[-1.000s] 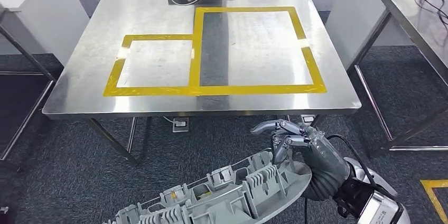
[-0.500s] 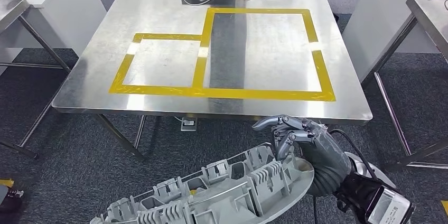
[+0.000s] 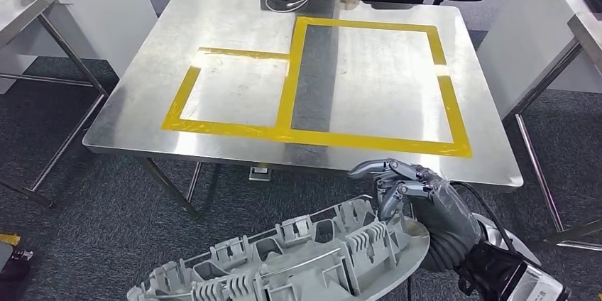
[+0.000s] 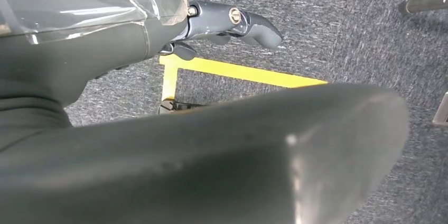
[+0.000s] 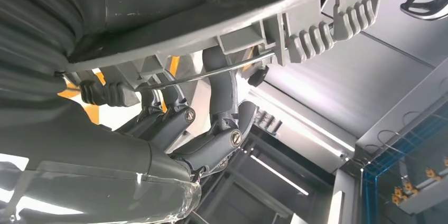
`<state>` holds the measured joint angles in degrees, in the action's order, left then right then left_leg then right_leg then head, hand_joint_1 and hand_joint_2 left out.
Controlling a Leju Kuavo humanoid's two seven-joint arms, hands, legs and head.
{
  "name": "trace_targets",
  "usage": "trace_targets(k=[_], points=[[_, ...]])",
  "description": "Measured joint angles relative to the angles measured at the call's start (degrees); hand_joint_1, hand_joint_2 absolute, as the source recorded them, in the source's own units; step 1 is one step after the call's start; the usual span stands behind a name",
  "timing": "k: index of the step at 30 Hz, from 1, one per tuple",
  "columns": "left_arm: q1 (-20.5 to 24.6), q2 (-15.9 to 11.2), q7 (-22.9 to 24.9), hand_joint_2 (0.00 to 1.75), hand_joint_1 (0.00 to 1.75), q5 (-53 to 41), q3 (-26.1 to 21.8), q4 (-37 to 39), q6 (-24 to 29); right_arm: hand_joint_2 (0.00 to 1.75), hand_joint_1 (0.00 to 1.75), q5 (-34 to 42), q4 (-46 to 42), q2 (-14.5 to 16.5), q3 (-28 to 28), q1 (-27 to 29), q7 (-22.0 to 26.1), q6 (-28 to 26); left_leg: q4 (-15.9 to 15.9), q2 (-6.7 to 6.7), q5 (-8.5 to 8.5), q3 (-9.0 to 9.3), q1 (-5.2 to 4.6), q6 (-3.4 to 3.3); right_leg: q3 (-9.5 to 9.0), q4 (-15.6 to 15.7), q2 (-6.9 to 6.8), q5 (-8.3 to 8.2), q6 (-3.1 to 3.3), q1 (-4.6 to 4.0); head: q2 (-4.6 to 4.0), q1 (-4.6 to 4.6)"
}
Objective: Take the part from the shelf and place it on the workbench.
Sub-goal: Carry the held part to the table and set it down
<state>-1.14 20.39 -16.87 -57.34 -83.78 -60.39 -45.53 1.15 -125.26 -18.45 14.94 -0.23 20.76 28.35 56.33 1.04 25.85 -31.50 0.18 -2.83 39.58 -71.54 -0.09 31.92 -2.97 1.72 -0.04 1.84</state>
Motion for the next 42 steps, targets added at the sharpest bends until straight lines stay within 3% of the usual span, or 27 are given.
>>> trace_targets(k=[2,3,4,6,8,10,13,14,15,16,18,20,23,25,28,29,30,31,32,33,34,35,37,39,40,42], points=[[-0.02,0.05,-0.06,0.00,0.00,-0.12,-0.04,0.01,-0.02,1.75,1.75,-0.01,0.01,-0.13,-0.13,0.24,0.03,0.00,0.21,0.25,0.99,0.98,0.23,0.75,-2.39,7.58,-0.03,-4.66,-1.75,0.53,0.00,-0.05],[-0.02,0.05,-0.14,0.00,0.00,-0.18,-0.08,0.01,-0.04,1.75,1.75,0.02,0.02,-0.17,-0.17,0.27,0.09,0.00,0.42,0.35,1.53,1.36,0.27,1.17,-3.52,10.82,-0.11,-5.82,-1.59,0.60,0.00,-0.12],[0.00,0.05,-0.23,0.00,0.00,-0.23,-0.11,0.01,-0.11,1.75,1.75,0.09,0.02,-0.20,-0.21,0.28,0.16,0.00,0.60,0.38,2.02,1.45,0.21,1.60,-4.29,12.75,-0.15,-6.53,-0.91,0.53,0.01,-0.14],[0.05,0.04,-0.47,0.00,0.00,-0.32,-0.19,-0.01,-0.40,1.75,1.75,0.38,-0.09,-0.28,-0.38,0.32,0.38,0.00,1.00,0.34,2.60,1.67,0.14,2.31,-4.71,13.45,-0.13,-6.27,1.22,0.26,0.01,-0.15],[0.12,0.02,-0.75,0.00,0.00,-0.62,-0.31,-0.06,-0.72,1.75,1.75,0.71,-0.27,-0.46,-0.56,0.36,0.49,-0.01,2.48,0.13,2.56,1.16,0.33,2.78,-5.49,13.52,0.01,-6.46,2.25,0.34,0.01,-0.09],[0.34,0.03,-1.07,0.00,0.00,-1.22,-0.69,-0.11,-0.88,1.75,1.75,0.93,-0.40,-0.66,-0.61,0.27,0.47,-0.03,7.70,-0.24,2.72,-1.95,0.51,3.24,-6.51,13.62,0.01,-5.85,2.93,0.36,0.02,0.00],[0.55,0.07,-1.37,0.00,0.00,-1.89,-1.26,-0.11,-0.96,1.75,1.75,1.08,-0.54,-0.75,-0.60,0.16,0.28,-0.08,17.59,-0.63,6.51,-9.43,0.54,3.74,-7.75,13.63,0.08,-4.58,3.42,0.07,0.02,0.05],[0.54,0.07,-1.42,0.00,0.00,-2.03,-1.39,-0.11,-0.97,1.75,1.75,1.09,-0.57,-0.74,-0.58,0.15,0.16,-0.08,18.43,-0.68,7.38,-10.87,0.53,3.67,-8.33,13.63,0.14,-4.10,3.46,-0.06,0.02,0.06],[0.54,0.07,-1.48,0.00,0.00,-2.13,-1.53,-0.11,-0.99,1.75,1.75,1.07,-0.62,-0.74,-0.57,0.13,-0.02,-0.10,17.34,-0.69,7.05,-11.29,0.48,3.43,-9.06,13.64,0.18,-3.57,3.48,-0.22,0.02,0.07],[0.54,0.07,-1.59,0.00,0.00,-2.25,-1.70,-0.11,-1.01,1.75,1.75,1.02,-0.70,-0.74,-0.57,0.07,-0.26,-0.13,14.55,-0.70,5.36,-10.82,0.35,2.95,-9.86,13.66,0.20,-3.02,3.48,-0.42,0.02,0.06],[0.54,0.00,-1.84,0.00,0.00,-2.56,-2.13,-0.23,-1.04,1.75,1.75,0.87,-0.89,-0.73,-0.54,-0.28,-0.77,-0.20,7.08,-0.65,-0.29,-8.80,-0.45,1.34,-11.13,13.80,0.26,-1.91,3.39,-0.71,0.02,0.02],[0.52,-0.14,-2.00,0.00,0.00,-2.75,-2.49,-0.49,-1.09,1.75,1.75,0.76,-1.13,-0.67,-0.48,-0.71,-1.08,-0.24,2.69,-0.31,-3.63,-7.52,-1.25,0.13,-12.05,14.05,0.42,-1.10,3.02,-0.95,0.02,-0.03],[0.56,-0.20,-2.10,0.00,0.00,-2.76,-2.64,-0.64,-1.16,1.75,1.75,0.72,-1.58,-0.65,-0.39,-1.04,-1.24,-0.33,0.88,0.07,-3.67,-5.51,-1.37,-0.46,-13.48,13.95,0.49,-1.23,1.84,-1.18,0.02,0.01],[0.68,-0.19,-2.12,0.00,0.00,-2.78,-2.65,-0.64,-1.19,1.75,1.75,0.72,-1.72,-0.67,-0.37,-1.37,-1.27,-0.40,0.10,0.15,-3.50,-3.61,-1.15,-0.94,-11.84,10.49,0.41,-0.45,1.66,-1.20,0.00,-0.16],[0.93,0.02,-2.27,0.00,0.00,-2.99,-2.63,-0.64,-1.24,1.75,1.75,0.63,-1.77,-0.65,-0.33,-1.52,-1.29,-0.63,-0.06,0.27,-2.67,-2.64,-1.09,-1.26,-4.72,0.91,0.38,3.15,1.94,-1.05,0.01,-0.25],[0.95,0.07,-2.41,0.00,0.00,-3.10,-2.64,-0.64,-1.26,1.75,1.75,0.50,-1.77,-0.65,-0.32,-1.51,-1.36,-0.74,-0.04,0.38,-2.30,-2.30,-1.10,-1.22,-2.96,-0.31,0.37,4.13,1.79,-0.99,0.01,-0.23],[0.95,0.09,-2.58,0.00,0.00,-3.25,-2.65,-0.64,-1.28,1.75,1.75,0.34,-1.77,-0.66,-0.33,-1.52,-1.42,-0.86,-0.02,0.50,-1.89,-1.86,-1.10,-1.13,-2.17,0.36,0.36,4.09,1.44,-0.89,0.01,-0.26],[0.95,0.11,-2.75,0.00,0.00,-3.41,-2.66,-0.63,-1.30,1.75,1.75,0.20,-1.78,-0.66,-0.33,-1.55,-1.47,-0.96,0.01,0.62,-1.44,-1.33,-1.10,-1.00,-2.32,2.88,0.36,2.68,0.78,-0.75,0.01,-0.26],[0.96,0.15,-2.89,0.00,0.00,-3.52,-2.67,-0.63,-1.31,1.75,1.75,0.19,-1.79,-0.64,-0.34,-1.58,-1.51,-1.04,0.07,0.74,-0.95,-0.84,-1.10,-0.81,-3.14,6.81,0.34,-0.03,0.03,-0.62,0.01,-0.28],[0.99,0.17,-3.00,0.00,0.00,-3.66,-2.73,-0.62,-1.31,1.75,1.75,0.28,-1.80,-0.63,-0.37,-1.58,-1.52,-1.10,0.22,0.83,-0.49,-0.38,-1.14,-0.56,-3.90,10.30,0.25,-2.86,-0.33,-0.56,0.00,-0.27],[1.04,0.20,-3.11,0.00,0.00,-3.75,-2.83,-0.62,-1.32,1.75,1.75,0.48,-1.81,-0.60,-0.38,-1.67,-1.54,-1.13,0.35,0.89,-0.10,-0.20,-1.18,-0.26,-4.52,12.90,0.11,-5.07,-0.10,-0.65,0.00,-0.27],[1.09,0.21,-3.20,0.00,0.00,-3.81,-2.99,-0.61,-1.32,1.75,1.75,0.70,-1.86,-0.53,-0.42,-1.76,-1.49,-1.15,0.49,0.90,0.20,-0.15,-1.21,0.09,-4.82,14.29,0.03,-6.61,0.56,-0.81,0.00,-0.22],[1.18,0.23,-3.46,0.00,0.00,-3.91,-3.44,-0.59,-1.32,1.75,1.75,0.96,-1.97,-0.36,-0.46,-2.09,-1.20,-1.14,0.84,0.81,0.51,-0.22,-1.25,0.70,-5.05,14.50,0.02,-7.16,2.23,-0.94,0.00,-0.17],[1.26,0.22,-3.93,0.00,0.00,-4.22,-3.86,-0.57,-1.37,1.75,1.75,0.85,-2.07,-0.11,-0.46,-2.47,-0.77,-1.14,2.21,0.46,1.31,-0.66,-1.19,1.32,-5.71,14.74,0.21,-7.24,2.84,-0.54,0.00,-0.05],[1.34,0.22,-4.19,0.00,0.00,-4.45,-4.00,-0.57,-1.44,1.75,1.75,0.67,-2.14,0.08,-0.46,-2.69,-0.56,-1.21,4.14,0.24,2.36,-1.58,-1.01,1.76,-6.09,14.84,0.28,-7.14,3.06,-0.30,0.00,0.12],[1.51,0.24,-4.72,0.00,0.00,-4.97,-4.16,-0.57,-1.61,1.75,1.75,-0.11,-2.48,0.60,-0.56,-3.15,0.01,-1.69,10.83,-0.20,5.47,-5.17,-0.39,2.72,-6.51,14.89,0.33,-6.85,3.45,-0.21,0.01,0.42]])
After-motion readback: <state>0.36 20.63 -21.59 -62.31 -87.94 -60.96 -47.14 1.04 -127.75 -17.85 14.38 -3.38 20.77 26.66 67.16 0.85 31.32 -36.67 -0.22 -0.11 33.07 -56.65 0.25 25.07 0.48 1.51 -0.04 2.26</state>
